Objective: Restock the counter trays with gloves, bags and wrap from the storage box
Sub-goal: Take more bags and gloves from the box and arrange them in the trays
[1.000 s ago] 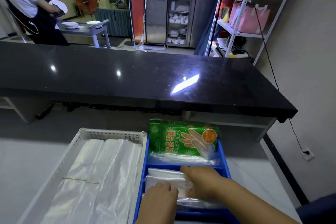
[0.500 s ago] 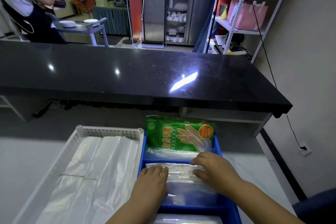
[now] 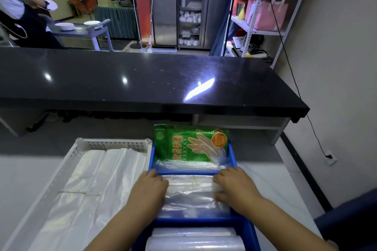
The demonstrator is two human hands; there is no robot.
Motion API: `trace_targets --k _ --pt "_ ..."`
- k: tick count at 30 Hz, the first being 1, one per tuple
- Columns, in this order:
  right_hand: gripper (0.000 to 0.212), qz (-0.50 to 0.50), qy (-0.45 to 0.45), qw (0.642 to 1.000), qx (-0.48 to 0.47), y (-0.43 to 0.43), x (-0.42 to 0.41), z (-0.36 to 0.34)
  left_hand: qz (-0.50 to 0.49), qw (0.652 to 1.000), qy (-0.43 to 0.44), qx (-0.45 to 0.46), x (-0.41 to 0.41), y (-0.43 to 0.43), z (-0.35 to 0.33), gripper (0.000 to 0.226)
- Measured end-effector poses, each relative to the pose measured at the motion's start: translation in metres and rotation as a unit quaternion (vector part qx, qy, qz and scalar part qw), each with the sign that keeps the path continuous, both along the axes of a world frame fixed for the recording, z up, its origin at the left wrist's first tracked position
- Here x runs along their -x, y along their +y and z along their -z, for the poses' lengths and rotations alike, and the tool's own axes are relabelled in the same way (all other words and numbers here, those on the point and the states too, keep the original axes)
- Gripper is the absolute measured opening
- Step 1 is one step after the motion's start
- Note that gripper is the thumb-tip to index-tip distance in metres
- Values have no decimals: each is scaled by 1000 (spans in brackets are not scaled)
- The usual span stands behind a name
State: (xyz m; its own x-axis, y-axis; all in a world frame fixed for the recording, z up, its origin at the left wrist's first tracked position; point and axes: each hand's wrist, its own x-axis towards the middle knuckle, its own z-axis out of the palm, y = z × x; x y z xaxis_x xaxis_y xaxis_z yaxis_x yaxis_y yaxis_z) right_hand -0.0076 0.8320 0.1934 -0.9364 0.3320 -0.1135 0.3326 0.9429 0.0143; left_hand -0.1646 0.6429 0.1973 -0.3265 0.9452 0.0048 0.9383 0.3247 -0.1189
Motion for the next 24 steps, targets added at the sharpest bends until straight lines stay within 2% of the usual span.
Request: trace_targets --k 3,5,8,11,14,19,22,24 --pt "34 1 7 1000 0 0 -3 0 -44 998 5 38 8 -6 0 13" --pt "40 -7 26 999 26 -3 -4 2 -36 998 27 31 9 -8 5 20" --pt "46 -31 67 993 96 -12 1 2 -14 1000 -16 -5 -3 -8 -1 32" --pt "40 -60 65 990 107 -22 12 2 6 1000 -4 -30 -11 -4 4 22" --pt "36 -76 39 993 84 -25 18 6 0 1000 15 -22 -15 -2 6 22" --pt "15 -85 36 992 85 -22 16 12 -30 999 19 -9 -11 -13 6 17" --pt "12 -92 44 989 107 -20 16 13 -57 998 -33 19 -3 -14 12 31" --pt "11 -92 49 988 118 -19 16 12 -66 996 -61 24 0 -12 13 31"
